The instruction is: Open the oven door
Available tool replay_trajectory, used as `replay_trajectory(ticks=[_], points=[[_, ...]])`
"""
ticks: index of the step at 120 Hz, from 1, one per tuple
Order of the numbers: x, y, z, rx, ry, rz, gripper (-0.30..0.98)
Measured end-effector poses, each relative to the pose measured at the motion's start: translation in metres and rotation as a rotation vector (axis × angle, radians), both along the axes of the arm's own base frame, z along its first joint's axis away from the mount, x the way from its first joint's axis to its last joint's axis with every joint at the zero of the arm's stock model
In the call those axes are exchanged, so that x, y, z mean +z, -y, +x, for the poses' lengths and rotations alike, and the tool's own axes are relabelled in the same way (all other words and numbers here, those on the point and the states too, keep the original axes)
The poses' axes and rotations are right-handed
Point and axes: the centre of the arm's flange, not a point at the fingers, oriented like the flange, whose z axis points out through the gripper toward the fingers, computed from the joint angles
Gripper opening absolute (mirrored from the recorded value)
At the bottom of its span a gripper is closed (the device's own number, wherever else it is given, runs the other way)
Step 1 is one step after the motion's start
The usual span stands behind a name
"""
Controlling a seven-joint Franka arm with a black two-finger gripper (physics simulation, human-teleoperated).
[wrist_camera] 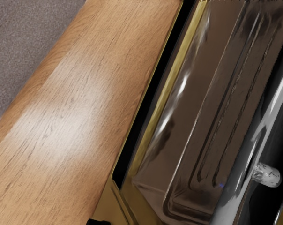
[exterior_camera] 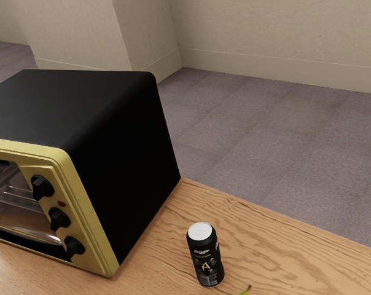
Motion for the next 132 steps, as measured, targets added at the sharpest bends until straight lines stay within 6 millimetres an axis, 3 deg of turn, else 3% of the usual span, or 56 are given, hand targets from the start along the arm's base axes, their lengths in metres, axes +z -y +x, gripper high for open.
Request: replay_trajectory(ticks=[10,57,89,132], points=[[-0.003,-0.018,-0.008,-0.031,0.022,0.007,0.69],[-0.011,-0.067,-0.021,-0.137,0.022,0.075,0.69],[-0.017,-0.075,-0.011,-0.247,0.008,0.114,0.69],[-0.024,-0.084,-0.013,-0.332,0.011,0.135,0.69]])
